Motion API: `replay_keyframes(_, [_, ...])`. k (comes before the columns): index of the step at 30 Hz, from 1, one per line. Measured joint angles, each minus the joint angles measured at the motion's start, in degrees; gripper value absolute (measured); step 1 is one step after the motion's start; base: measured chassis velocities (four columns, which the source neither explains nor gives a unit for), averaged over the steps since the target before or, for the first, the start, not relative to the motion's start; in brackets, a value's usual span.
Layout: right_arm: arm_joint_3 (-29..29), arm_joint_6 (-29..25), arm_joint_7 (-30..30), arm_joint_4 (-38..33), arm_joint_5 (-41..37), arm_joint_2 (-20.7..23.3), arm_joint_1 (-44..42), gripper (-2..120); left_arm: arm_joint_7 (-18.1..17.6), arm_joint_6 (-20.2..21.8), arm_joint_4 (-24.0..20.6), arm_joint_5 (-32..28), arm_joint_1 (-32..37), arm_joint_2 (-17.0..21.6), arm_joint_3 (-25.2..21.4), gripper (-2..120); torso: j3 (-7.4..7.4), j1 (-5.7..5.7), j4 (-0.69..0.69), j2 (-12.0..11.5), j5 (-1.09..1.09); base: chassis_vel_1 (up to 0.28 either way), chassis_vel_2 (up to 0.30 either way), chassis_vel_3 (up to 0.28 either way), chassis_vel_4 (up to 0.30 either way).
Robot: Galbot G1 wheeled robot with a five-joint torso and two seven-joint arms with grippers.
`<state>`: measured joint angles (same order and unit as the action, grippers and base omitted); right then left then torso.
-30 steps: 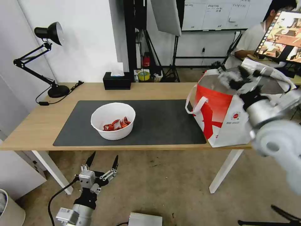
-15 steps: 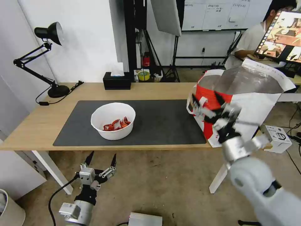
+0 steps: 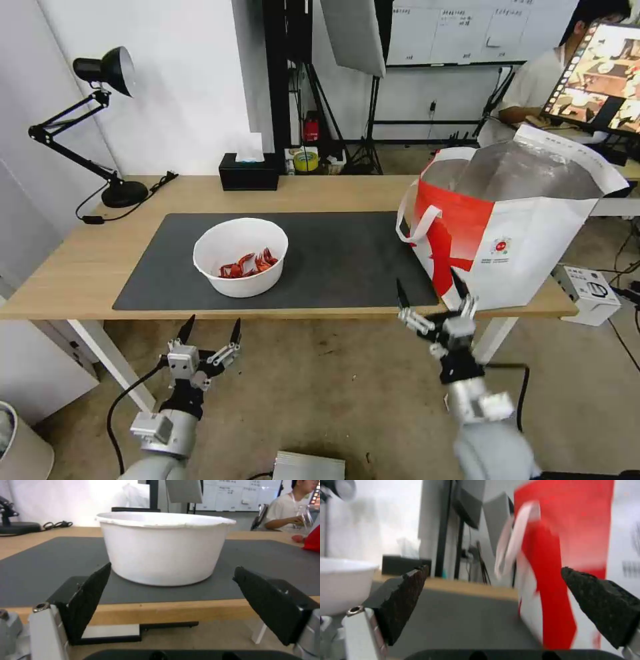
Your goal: Pick up the trash from the table and place it into the takeout bag.
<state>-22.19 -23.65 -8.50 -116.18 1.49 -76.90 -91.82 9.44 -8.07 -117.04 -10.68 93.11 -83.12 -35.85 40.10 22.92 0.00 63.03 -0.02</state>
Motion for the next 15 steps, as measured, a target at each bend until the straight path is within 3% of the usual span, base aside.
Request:
replay_keyframes(3, [1.4, 0.2, -1.6, -1.5, 2.2, -3.5, -5.3, 98, 0.0, 0.8, 0.8, -0.1, -1.4, 0.7, 0.3, 100, 0.00, 0.00, -0.01, 0.0, 0.00, 0.000, 0.000, 0.000, 0.000])
replay_keyframes(8, [1.7, 0.3, -2.6, -2.4, 3.4, -4.9, -8.3, 99, 0.0, 0.9, 1.1, -0.1, -1.6, 0.8, 0.6, 100, 0.00, 0.00, -0.01, 0.0, 0.00, 0.000, 0.000, 0.000, 0.000])
replay_keyframes(11, [1.7, 2.2, -3.9, -4.1, 3.6, -4.9, -10.1, 99, 0.0, 1.0, 1.3, -0.2, -1.8, 0.7, 0.6, 100, 0.00, 0.00, -0.01, 0.0, 0.02, 0.000, 0.000, 0.000, 0.000])
replay_keyframes(13, [1.7, 8.0, -4.6, -8.2, 2.8, -4.3, -11.7, 100, 0.0, 1.1, 1.3, -0.2, -1.8, 0.7, 0.5, 100, 0.00, 0.00, -0.01, 0.0, 0.01, 0.000, 0.000, 0.000, 0.000])
replay_keyframes(15, [1.8, 9.3, -4.8, -9.3, 2.3, -4.2, -11.9, 100, 0.0, 1.1, 1.3, -0.2, -1.8, 0.7, 0.5, 100, 0.00, 0.00, -0.01, 0.0, 0.01, 0.000, 0.000, 0.000, 0.000])
